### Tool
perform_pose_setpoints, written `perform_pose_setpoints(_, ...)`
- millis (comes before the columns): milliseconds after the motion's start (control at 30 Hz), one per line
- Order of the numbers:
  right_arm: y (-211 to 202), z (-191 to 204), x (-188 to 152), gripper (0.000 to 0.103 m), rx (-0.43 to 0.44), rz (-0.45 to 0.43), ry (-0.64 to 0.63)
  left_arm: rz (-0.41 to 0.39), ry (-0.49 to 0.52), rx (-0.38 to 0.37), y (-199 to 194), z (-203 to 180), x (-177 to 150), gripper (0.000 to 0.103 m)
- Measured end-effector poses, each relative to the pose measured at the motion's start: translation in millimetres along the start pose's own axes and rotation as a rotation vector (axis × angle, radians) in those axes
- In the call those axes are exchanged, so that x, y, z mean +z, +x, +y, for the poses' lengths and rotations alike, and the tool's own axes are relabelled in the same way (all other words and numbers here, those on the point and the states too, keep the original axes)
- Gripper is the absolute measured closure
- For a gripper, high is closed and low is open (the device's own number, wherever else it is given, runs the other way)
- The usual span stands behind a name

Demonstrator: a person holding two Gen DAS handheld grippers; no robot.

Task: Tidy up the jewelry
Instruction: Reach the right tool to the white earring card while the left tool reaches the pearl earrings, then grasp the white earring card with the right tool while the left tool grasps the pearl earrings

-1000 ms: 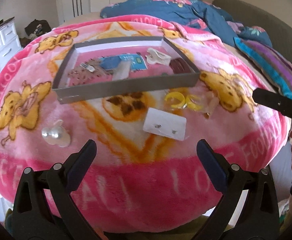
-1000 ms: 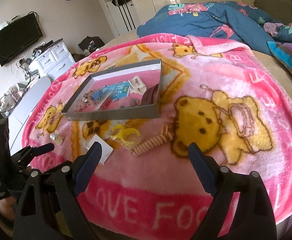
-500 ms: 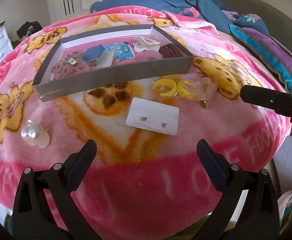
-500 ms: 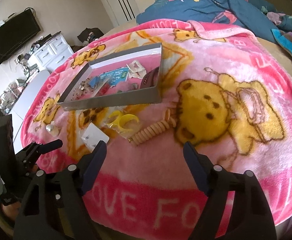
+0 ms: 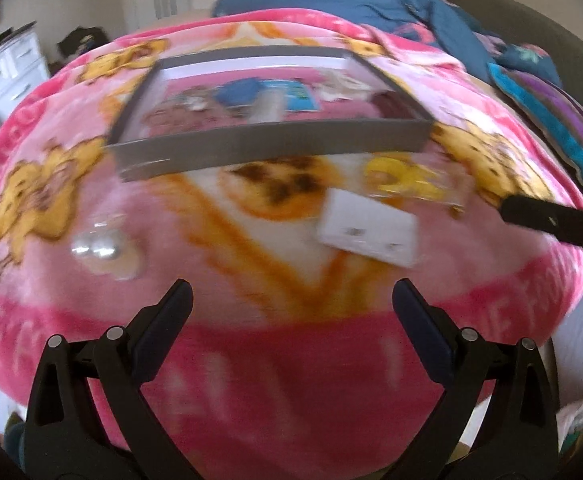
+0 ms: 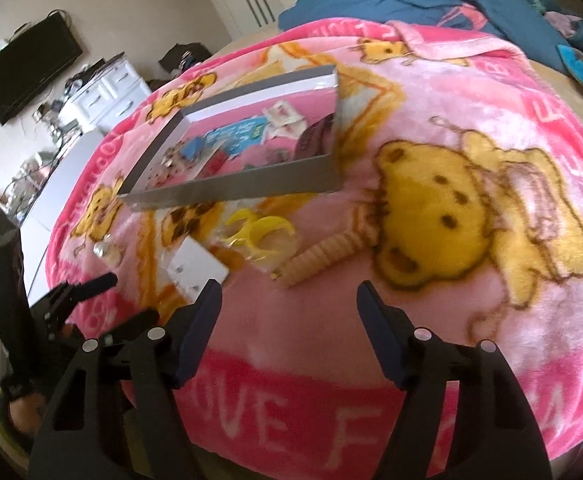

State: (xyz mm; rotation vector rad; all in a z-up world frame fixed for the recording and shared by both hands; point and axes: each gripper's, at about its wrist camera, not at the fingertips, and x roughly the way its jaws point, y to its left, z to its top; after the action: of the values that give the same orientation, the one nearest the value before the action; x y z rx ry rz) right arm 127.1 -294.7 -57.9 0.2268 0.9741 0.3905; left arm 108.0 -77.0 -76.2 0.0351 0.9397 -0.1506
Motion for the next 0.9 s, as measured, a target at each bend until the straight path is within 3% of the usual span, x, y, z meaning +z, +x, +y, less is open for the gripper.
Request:
perform_pose_setpoints(100, 4.7, 9.2, -0.4, 0.034, 0.018, 0.010, -0.018, 0.004, -0.083, 0.004, -3.9, 25.9, 1.0, 0.009)
perform_pose_setpoints(367, 20.4, 33.5, -1.1, 0.034, 0.053, 0.049, -0.059, -0.030, -0.185, 0.044, -19.1, 65.5, 7.3, 0.009)
perform_pose_setpoints(533, 33.3, 54.7, -2.4, 0.034, 0.072, 0.063, -0.116, -0.004, -0.248, 0.063, -12.2, 88.7, 13.2, 0.009)
perform_pose_setpoints(900, 77.1, 92.3, 4.4, 0.034, -0.027, 0.069, -0.341, 0.052, -0.340, 0.044, 8.0, 119.2, 19.8, 0.009)
